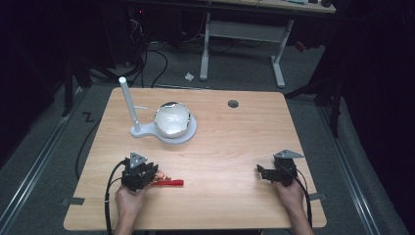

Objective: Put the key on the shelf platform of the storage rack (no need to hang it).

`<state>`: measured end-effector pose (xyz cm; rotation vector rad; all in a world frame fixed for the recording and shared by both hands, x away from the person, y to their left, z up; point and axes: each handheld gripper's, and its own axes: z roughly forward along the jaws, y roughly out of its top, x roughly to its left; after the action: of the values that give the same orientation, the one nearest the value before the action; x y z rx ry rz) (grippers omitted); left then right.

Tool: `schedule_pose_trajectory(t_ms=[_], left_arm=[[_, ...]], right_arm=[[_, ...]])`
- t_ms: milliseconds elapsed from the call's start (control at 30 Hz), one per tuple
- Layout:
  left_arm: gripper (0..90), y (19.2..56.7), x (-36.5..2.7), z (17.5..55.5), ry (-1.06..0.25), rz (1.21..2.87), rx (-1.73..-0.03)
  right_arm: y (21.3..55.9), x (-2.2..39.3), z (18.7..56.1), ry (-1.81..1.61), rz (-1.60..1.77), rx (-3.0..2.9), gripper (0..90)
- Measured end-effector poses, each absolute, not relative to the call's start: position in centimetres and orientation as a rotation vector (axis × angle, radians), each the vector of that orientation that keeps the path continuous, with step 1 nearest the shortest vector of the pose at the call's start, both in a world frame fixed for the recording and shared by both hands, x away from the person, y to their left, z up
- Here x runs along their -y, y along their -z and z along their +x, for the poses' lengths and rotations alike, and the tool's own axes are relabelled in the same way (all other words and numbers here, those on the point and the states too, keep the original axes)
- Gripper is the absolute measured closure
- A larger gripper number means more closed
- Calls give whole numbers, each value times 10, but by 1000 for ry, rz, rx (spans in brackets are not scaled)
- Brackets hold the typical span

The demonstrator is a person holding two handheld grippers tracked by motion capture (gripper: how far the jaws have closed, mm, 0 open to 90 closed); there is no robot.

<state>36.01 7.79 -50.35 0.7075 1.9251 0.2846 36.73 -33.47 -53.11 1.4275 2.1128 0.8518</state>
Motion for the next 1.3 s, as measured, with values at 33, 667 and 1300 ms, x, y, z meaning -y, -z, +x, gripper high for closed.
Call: schedule_pose_trajectory(t_ms=[33, 667, 1300], left_arm=[[800, 504, -77, 360, -298, 718, -1916], [861, 479, -67, 358, -307, 745, -1852], [862, 412, -60, 365, -276, 790, -1782]], right_arm=[[531, 335, 367, -852, 1429, -2112, 160], [531, 335, 367, -852, 1428, -2113, 160], [531, 335, 367, -853, 1429, -2112, 160]])
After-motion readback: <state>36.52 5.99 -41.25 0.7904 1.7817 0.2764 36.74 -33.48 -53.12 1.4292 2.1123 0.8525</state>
